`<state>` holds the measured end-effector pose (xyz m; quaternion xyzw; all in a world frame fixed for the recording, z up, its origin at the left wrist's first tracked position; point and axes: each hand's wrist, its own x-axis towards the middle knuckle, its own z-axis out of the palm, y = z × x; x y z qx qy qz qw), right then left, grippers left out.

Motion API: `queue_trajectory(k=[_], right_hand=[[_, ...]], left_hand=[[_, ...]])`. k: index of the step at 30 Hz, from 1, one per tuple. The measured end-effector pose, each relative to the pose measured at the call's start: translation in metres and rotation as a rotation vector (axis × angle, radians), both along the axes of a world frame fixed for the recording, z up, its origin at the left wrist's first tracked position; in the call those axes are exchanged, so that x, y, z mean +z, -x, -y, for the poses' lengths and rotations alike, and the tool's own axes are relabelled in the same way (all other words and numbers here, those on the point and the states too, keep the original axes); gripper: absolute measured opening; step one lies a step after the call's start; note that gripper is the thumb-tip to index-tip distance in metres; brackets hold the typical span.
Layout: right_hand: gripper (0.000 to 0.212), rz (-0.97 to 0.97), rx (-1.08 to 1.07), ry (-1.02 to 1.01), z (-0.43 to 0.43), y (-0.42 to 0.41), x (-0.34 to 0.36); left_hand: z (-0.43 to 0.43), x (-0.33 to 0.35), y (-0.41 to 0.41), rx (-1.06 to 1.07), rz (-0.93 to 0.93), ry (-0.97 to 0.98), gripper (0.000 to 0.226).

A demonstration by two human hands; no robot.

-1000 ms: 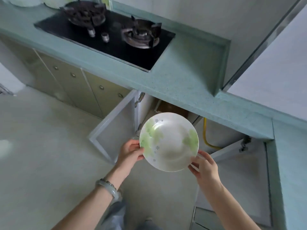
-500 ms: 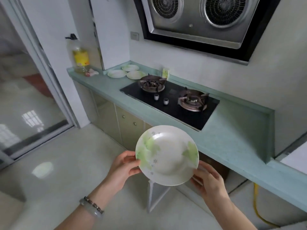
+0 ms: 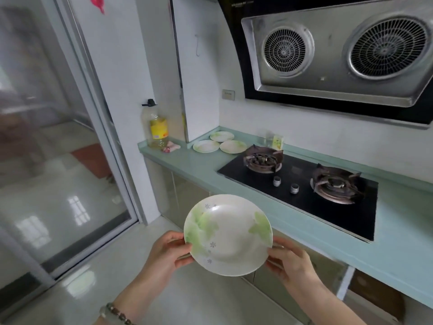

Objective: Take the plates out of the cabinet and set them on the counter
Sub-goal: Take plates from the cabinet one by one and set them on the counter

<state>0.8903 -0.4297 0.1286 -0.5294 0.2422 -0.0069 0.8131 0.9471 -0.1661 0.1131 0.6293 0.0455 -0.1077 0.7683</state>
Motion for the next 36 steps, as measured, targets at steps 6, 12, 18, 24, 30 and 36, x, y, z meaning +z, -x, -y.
queue_trajectory(k=[6,12,18,24,30,36], right_hand=[[0.030,-0.013,0.041,0.044,-0.023,-0.089,-0.002],[0.029,-0.027,0.105,0.079,-0.029,-0.206,-0.019],[0.028,-0.006,0.152,0.066,-0.027,-0.331,-0.018],[0.029,0.014,0.154,0.090,-0.021,-0.426,-0.008],[0.029,-0.005,0.104,0.104,-0.017,-0.498,-0.017],[0.027,-0.040,-0.015,0.079,-0.021,-0.570,-0.034]], left_hand=[[-0.023,-0.012,-0.069,0.071,-0.039,0.032,0.018],[-0.033,-0.024,-0.169,0.120,-0.036,0.016,0.034],[-0.032,-0.017,-0.289,0.152,-0.068,0.012,0.021],[-0.025,-0.012,-0.377,0.171,-0.050,0.009,0.019],[-0.022,-0.023,-0.458,0.123,-0.070,0.033,0.018],[-0.018,-0.039,-0.557,0.065,-0.071,0.003,0.015]])
